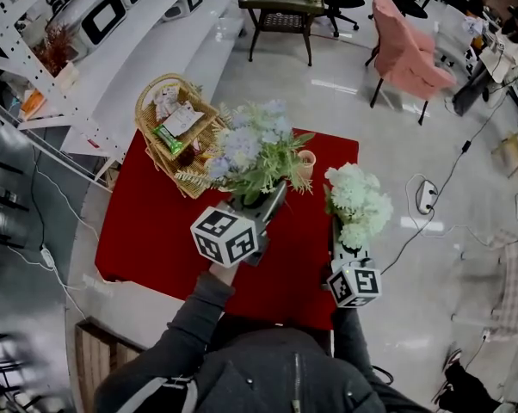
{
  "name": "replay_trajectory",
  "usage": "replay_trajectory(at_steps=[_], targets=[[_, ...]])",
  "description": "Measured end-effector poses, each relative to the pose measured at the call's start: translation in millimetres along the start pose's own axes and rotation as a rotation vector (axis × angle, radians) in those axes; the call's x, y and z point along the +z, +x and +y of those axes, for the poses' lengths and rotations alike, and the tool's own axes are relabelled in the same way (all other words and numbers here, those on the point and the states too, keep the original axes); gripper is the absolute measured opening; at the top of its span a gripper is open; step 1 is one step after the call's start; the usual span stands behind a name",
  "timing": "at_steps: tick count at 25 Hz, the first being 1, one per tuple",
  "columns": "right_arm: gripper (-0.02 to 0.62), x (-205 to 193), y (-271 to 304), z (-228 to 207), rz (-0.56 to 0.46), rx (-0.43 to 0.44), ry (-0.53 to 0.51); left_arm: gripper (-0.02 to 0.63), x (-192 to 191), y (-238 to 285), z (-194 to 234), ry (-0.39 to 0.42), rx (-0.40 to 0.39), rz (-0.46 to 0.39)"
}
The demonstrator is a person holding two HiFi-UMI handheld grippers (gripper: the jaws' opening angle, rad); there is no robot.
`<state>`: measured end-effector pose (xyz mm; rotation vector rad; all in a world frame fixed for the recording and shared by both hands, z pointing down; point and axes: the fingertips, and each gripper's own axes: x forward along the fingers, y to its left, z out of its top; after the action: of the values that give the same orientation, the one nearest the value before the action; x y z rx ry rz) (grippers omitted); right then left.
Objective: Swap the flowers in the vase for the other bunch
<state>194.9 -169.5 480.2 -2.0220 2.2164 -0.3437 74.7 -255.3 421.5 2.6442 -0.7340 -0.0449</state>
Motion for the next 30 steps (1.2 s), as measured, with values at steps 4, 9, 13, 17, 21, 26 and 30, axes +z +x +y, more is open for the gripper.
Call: replay_trajectory(at_steps=[4, 9, 13, 17, 21, 26, 30], targets=[[0.077, 0, -2, 0, 0.004, 0.000, 0.005, 0.037, 15, 10, 0, 0.019, -0.012, -0.004], [0.076, -2, -4, -2, 0.010, -0.005, 0.010, 0.037, 41, 20, -3, 0.049, -0.025, -0.034], [0.077, -3, -6, -6, 0.011, -0.012, 0.036, 0.037, 64, 26, -4, 0.072, -0.028, -0.056], [0.076, -3, -5, -5, 0.014, -0.011, 0.038, 0.037, 83, 33, 0, 0.072, -0.023, -0.062], [0.077, -4, -4, -3, 0.019, -0.007, 0.048, 0.037, 97, 42, 2, 0.089, -0.032, -0.068], [0.076, -4, -2, -1, 0.023, -0.003, 0.050, 0.037, 105, 57, 5, 0.116, -0.036, -0.059], [0.077, -4, -1, 0, 0.024, 0.007, 0.043, 0.037, 103, 69, 12, 0.128, -0.020, -0.046]])
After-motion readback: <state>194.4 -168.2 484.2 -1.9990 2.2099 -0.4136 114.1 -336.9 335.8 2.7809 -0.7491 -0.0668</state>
